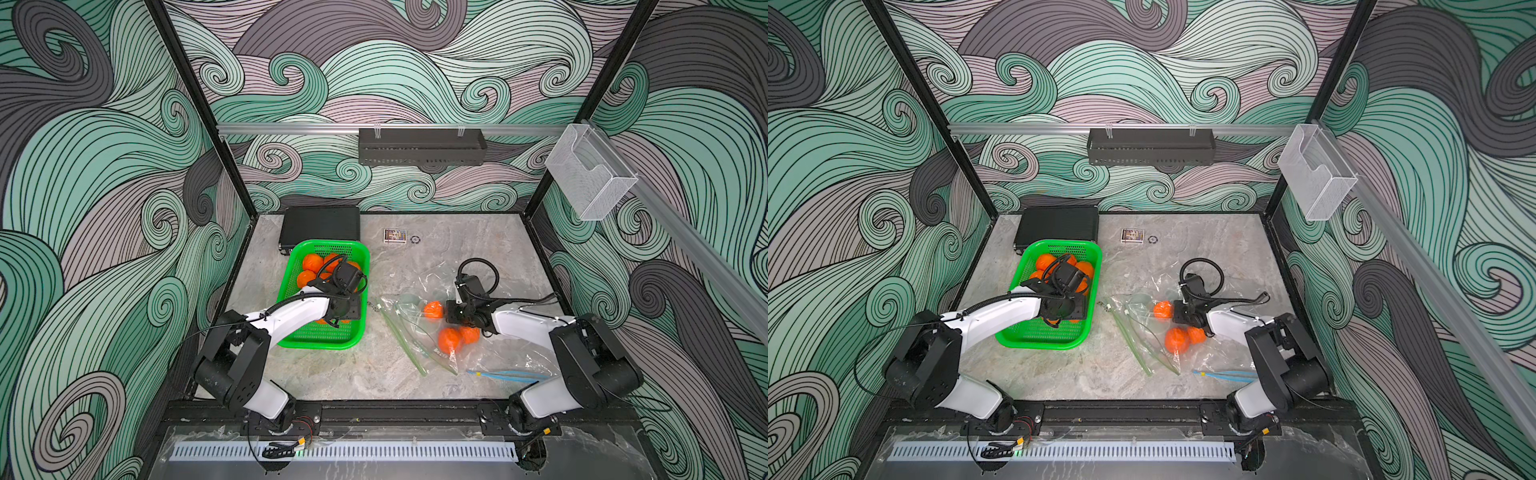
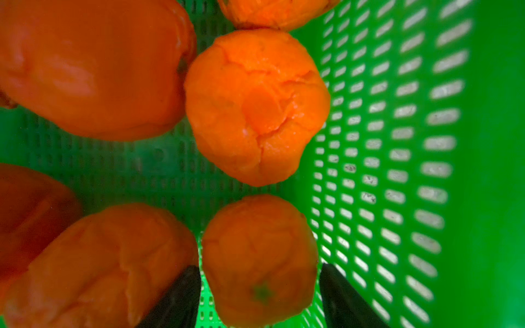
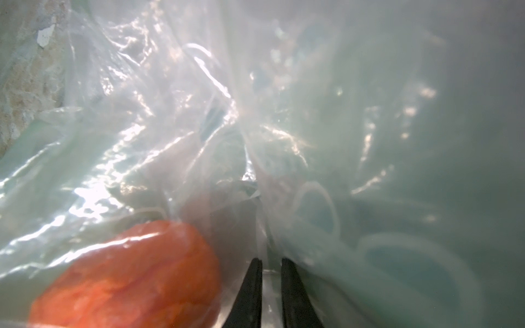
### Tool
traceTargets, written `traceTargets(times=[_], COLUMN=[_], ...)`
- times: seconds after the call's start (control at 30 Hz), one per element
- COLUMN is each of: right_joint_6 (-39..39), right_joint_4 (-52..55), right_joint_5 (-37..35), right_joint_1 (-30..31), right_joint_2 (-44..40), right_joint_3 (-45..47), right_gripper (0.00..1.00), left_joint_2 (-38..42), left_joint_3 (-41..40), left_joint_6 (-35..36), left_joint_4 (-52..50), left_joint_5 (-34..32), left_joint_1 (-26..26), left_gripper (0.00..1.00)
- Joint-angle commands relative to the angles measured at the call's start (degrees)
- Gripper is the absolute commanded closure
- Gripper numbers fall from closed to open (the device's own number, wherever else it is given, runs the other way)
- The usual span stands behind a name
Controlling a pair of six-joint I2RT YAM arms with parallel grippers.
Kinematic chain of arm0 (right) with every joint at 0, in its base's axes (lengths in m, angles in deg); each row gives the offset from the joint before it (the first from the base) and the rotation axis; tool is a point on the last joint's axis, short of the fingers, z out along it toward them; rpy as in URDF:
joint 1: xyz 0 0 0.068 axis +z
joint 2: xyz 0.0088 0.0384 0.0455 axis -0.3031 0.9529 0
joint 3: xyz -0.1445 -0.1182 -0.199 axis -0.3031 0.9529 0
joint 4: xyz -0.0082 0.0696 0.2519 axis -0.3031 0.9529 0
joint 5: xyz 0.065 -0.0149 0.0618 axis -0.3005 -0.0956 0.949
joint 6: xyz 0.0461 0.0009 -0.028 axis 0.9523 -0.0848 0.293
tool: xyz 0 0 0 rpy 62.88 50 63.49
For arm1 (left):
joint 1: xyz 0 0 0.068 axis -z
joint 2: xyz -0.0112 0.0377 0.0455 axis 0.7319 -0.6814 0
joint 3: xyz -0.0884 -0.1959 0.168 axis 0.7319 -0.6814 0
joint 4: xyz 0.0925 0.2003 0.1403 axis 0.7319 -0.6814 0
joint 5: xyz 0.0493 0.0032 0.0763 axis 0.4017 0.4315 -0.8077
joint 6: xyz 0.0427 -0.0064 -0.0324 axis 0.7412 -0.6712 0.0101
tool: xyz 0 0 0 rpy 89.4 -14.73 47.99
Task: Open the zip-top bag and take out the orange
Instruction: Place the orange in the basket, then pick up the orange from the zipper food storage bag.
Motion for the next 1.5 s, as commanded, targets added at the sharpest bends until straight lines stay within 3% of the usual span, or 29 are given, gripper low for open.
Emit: traceTargets(times=[0.0, 0.23, 0.33, 0.47, 0.6, 0.73, 0.97, 1.3, 1.47], right_joint_6=[0.3, 0.3, 0.3, 0.4, 0.3, 0.2, -0.1, -0.3, -0.3], right_joint_4=[0.7, 0.6, 0.6, 0.5, 0.5, 0.5, 0.4, 0.3, 0.2], right_joint_5=[-0.1, -0.1, -0.1, -0.1, -0.2, -0.2, -0.7, -0.9, -0.7], right_joint_1=[0.4, 0.4, 0.4, 0.4, 0.4, 0.3, 0.3, 0.3, 0.3], right_joint_2=[0.9, 0.8, 0.8, 0.7, 0.8, 0.8, 0.5, -0.1, -0.1], right_joint_3=[0.2, 0.2, 0.3, 0.2, 0.1, 0.2, 0.7, 1.1, 1.1], right_gripper=[0.83, 0.83, 0.82, 0.82, 0.82, 0.82, 0.83, 0.83, 0.83], left_joint_2=[0.8, 7.1, 11.3, 17.8, 19.6, 15.5, 2.6, -9.0, -14.0], left_joint_3=[2.9, 4.8, 4.8, 0.5, -3.3, -4.6, -1.5, 3.0, 5.0], left_joint_6=[0.6, 1.7, 2.9, 7.1, 9.3, 8.5, 6.7, 6.9, 7.4], left_joint_4=[-2.5, -6.3, -7.5, -0.6, 6.1, 13.6, 24.6, 28.7, 29.7], left_joint_5=[1.0, 3.0, 6.0, 19.0, 26.2, 27.3, 26.4, 23.3, 24.8], left_joint_1=[-0.2, 0.0, 0.1, 2.2, 9.8, 18.6, 25.8, 27.1, 27.3], left_gripper=[0.32, 0.33, 0.39, 0.55, 0.66, 0.76, 0.89, 0.94, 0.94])
